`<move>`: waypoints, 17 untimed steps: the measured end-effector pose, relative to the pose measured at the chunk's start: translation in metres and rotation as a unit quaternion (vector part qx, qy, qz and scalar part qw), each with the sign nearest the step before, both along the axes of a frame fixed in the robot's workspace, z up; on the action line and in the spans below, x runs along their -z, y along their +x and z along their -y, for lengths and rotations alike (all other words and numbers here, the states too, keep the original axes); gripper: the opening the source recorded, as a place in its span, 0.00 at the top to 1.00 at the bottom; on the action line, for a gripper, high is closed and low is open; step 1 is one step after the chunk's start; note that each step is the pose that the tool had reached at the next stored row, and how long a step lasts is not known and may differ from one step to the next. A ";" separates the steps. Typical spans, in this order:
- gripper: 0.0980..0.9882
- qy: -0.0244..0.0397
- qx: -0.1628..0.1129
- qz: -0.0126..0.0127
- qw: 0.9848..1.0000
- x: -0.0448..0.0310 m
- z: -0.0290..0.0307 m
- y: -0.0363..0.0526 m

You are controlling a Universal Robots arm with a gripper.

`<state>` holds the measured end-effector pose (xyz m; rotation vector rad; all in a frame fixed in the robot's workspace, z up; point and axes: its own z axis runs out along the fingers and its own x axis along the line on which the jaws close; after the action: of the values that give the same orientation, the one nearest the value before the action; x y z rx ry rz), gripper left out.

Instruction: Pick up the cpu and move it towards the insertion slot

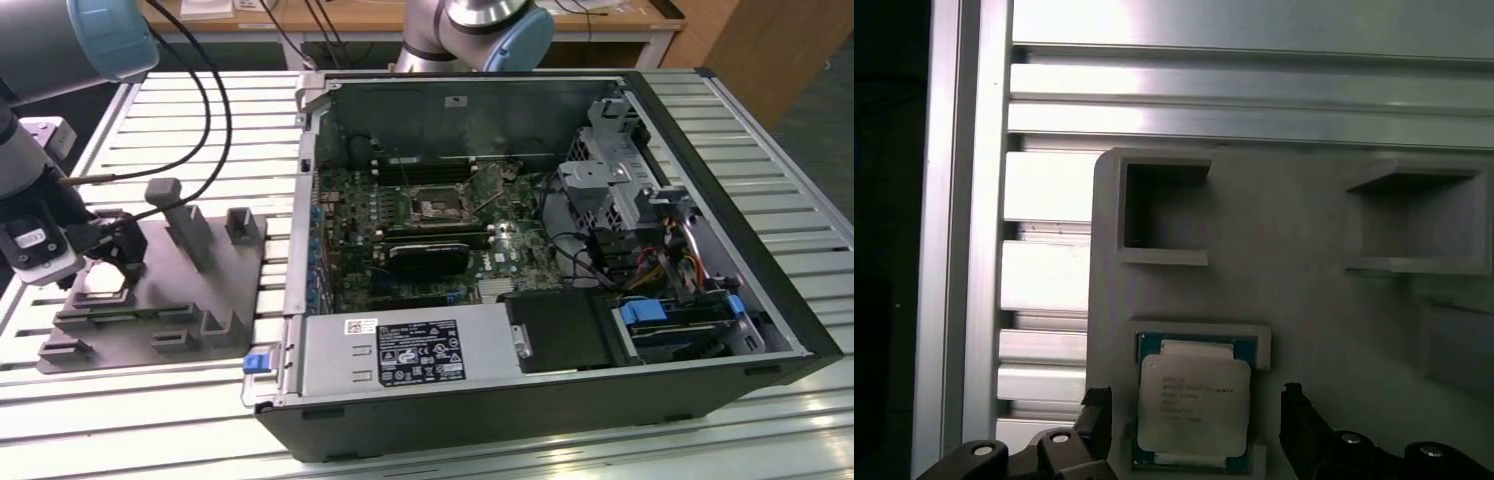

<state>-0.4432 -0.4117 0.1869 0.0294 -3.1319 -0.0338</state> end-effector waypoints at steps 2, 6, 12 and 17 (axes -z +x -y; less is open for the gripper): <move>0.25 0.000 0.000 0.001 1.000 0.0007 0.0000 0.0000; 0.25 0.000 0.000 0.003 1.000 0.0024 0.0000 -0.0001; 0.34 0.000 0.000 0.004 1.000 0.0035 0.0000 0.0000; 0.34 0.000 0.000 0.005 1.000 0.0041 0.0000 -0.0001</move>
<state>-0.4433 -0.4117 0.1827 0.0296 -3.1412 -0.0336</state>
